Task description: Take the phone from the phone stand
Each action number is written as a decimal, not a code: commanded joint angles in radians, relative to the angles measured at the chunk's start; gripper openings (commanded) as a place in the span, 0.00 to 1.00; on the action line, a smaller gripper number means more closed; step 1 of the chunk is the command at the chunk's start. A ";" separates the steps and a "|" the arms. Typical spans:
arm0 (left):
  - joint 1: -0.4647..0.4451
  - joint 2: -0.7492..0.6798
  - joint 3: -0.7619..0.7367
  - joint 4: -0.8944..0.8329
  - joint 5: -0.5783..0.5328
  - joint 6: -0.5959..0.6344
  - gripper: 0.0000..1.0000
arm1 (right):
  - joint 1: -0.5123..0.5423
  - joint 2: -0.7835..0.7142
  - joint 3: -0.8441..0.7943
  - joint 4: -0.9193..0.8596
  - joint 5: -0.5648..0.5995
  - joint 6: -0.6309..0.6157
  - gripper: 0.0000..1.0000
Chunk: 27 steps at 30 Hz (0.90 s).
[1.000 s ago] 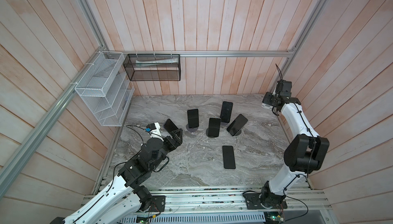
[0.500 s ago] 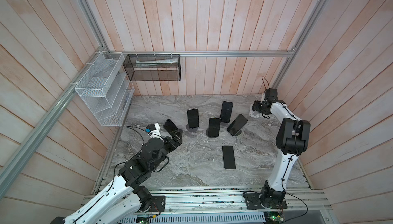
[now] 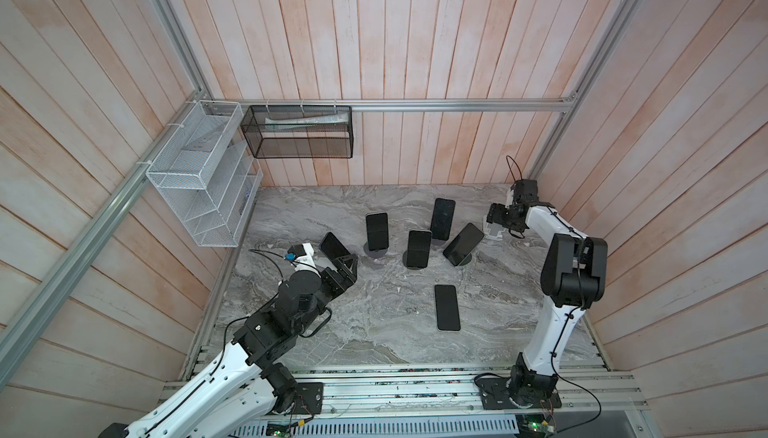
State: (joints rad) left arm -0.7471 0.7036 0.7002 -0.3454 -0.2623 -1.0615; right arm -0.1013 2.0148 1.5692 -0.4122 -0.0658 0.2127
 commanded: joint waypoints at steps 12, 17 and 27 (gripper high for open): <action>-0.001 -0.102 -0.024 -0.063 -0.077 0.014 0.96 | 0.042 -0.427 -0.077 -0.052 0.150 0.116 0.84; -0.001 -0.137 -0.037 -0.015 -0.147 0.015 0.96 | 0.107 -0.601 -0.219 0.010 0.191 0.135 0.84; -0.001 -0.231 -0.052 0.057 -0.328 0.114 0.96 | 0.086 -0.877 -0.484 0.214 0.054 0.263 0.66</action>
State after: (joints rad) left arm -0.7471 0.5072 0.6708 -0.3416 -0.5117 -1.0115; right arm -0.0181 1.1782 1.0962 -0.2787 -0.0257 0.4274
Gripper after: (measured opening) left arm 0.957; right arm 0.665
